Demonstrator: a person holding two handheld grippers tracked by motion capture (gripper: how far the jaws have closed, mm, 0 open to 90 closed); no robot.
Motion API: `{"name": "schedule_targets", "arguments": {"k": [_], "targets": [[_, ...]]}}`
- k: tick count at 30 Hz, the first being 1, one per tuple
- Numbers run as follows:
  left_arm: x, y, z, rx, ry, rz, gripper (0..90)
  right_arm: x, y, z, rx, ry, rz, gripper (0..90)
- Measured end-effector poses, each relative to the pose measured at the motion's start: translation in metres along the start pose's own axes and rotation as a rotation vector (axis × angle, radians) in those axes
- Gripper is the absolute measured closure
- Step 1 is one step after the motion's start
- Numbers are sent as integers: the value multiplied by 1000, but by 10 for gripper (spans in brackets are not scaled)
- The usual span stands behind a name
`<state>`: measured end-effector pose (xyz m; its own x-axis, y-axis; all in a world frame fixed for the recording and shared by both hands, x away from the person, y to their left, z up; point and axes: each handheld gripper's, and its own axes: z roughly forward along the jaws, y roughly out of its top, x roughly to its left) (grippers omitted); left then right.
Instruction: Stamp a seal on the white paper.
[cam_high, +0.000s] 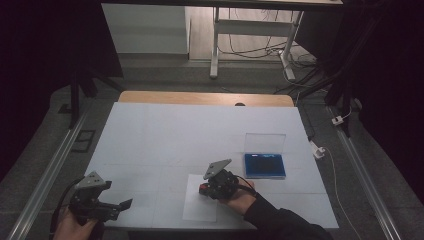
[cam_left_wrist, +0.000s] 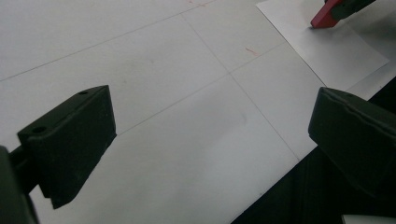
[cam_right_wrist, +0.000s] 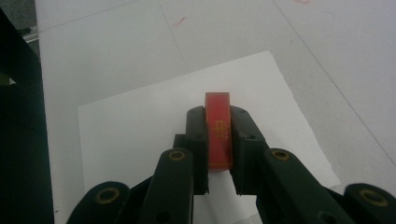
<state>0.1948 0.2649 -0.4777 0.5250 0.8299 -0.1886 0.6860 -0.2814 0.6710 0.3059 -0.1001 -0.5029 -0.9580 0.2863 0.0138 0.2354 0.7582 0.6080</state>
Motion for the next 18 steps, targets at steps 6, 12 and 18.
{"name": "schedule_targets", "arguments": {"k": [6,12,18], "targets": [[0,0,0,1,0,1,10,2,0,4,6,-1,-19,798],[0,0,1,5,0,-1,12,1,-1,6,2,4,-12,803],[0,0,1,9,2,-1,12,0,-1,7,10,7,5,807]]}}
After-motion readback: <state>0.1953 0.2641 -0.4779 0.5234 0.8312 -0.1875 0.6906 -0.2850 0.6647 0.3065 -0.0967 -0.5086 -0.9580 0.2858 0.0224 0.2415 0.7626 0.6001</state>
